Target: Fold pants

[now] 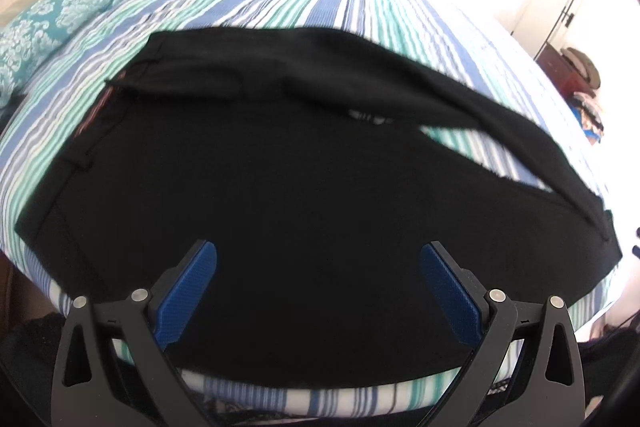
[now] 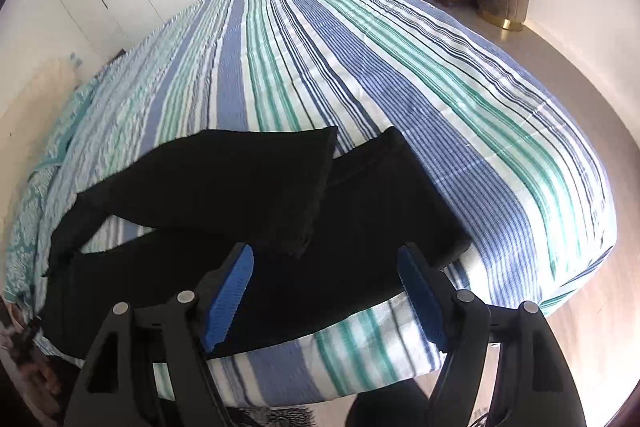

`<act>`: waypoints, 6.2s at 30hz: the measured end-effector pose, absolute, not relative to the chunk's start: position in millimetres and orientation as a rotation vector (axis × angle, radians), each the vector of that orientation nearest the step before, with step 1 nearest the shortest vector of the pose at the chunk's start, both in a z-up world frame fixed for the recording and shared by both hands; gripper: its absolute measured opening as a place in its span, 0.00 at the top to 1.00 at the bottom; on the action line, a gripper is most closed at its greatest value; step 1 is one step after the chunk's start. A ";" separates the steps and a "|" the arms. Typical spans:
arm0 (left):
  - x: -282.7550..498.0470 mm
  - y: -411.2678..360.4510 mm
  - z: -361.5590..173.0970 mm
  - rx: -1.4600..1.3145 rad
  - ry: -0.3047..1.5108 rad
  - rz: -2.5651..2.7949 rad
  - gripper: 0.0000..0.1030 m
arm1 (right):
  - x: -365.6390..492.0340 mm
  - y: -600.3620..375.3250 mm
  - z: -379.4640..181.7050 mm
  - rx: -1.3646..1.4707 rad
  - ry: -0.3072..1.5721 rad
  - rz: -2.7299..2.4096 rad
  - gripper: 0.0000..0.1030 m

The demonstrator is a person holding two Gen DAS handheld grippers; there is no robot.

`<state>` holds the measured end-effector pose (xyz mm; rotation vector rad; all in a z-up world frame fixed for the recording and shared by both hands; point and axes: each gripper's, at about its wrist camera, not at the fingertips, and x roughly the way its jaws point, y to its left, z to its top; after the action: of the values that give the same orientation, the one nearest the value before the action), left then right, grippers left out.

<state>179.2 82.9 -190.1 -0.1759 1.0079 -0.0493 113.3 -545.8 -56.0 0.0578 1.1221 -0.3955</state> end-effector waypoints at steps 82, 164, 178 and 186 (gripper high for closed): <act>124.2 152.5 -196.0 -0.655 1.085 -0.053 0.95 | 88.1 -632.7 -89.5 0.392 1.114 -0.497 0.90; 215.6 158.2 -204.7 -0.163 1.036 0.245 0.96 | 148.6 -639.0 -102.7 -0.088 1.367 -0.226 0.81; 195.0 220.3 -200.6 -0.078 1.127 0.223 0.09 | 103.4 -594.8 3.6 -0.097 0.973 -0.467 0.15; 200.0 220.6 -197.6 -0.077 1.070 0.301 0.07 | 80.6 -488.5 -32.7 -0.032 1.036 -0.230 0.07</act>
<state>200.0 220.6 -197.6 -0.0771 1.0697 0.3013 80.6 -488.5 -32.7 -0.0316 1.0360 -0.2301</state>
